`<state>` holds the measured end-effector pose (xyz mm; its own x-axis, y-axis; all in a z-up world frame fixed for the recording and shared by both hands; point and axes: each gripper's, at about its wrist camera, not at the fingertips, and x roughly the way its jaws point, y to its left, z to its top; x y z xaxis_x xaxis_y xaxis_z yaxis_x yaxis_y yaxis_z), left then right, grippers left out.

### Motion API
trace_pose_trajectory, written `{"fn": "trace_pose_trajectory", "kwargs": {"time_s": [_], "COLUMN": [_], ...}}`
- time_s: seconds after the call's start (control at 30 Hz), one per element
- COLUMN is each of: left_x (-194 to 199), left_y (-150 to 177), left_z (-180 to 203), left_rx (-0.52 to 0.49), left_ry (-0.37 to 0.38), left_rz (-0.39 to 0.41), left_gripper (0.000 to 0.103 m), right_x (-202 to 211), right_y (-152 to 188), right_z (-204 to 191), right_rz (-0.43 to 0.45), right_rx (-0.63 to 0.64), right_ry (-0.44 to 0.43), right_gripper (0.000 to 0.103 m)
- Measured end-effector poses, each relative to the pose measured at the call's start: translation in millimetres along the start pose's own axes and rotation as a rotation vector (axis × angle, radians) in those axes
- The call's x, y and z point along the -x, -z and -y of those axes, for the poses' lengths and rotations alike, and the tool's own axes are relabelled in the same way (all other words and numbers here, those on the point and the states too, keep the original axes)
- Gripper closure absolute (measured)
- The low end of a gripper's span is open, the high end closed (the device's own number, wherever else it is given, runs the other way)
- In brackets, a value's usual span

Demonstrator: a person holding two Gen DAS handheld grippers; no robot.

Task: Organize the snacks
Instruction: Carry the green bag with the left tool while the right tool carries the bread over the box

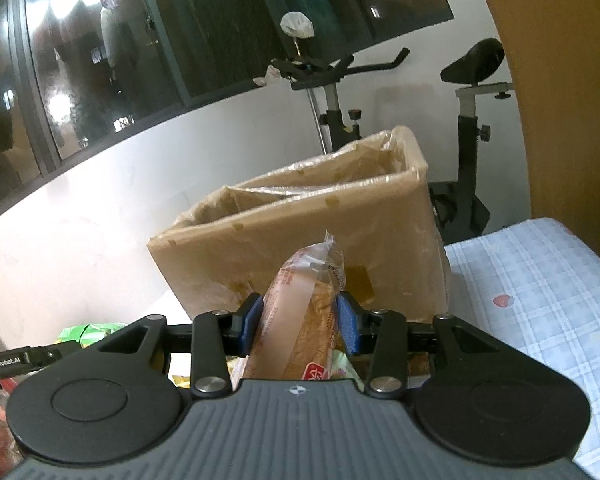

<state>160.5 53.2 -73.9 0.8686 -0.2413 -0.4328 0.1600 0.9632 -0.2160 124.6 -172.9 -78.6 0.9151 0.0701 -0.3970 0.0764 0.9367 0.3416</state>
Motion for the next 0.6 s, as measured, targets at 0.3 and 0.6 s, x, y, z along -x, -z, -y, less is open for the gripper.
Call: {"fn": "trace_pose_trajectory", "kwargs": {"time_s": [0.3,0.6], "left_x": [-2.4,-7.6], "left_y": [-15.3,-39.0], "left_z": [14.7,30.8], "left_rx": [-0.022,-0.067], "left_ry": [0.055,0.107], "left_rz": [0.023,0.071], "left_gripper": [0.054,0.054], "right_x": [10.1,16.1], "right_y": [-16.1,-36.1], "right_z": [-5.4,-9.7], "right_rz": [0.052,0.101], "right_rx": [0.005,0.024], "right_ry": [-0.038,-0.071], "right_gripper": [0.060,0.060]}}
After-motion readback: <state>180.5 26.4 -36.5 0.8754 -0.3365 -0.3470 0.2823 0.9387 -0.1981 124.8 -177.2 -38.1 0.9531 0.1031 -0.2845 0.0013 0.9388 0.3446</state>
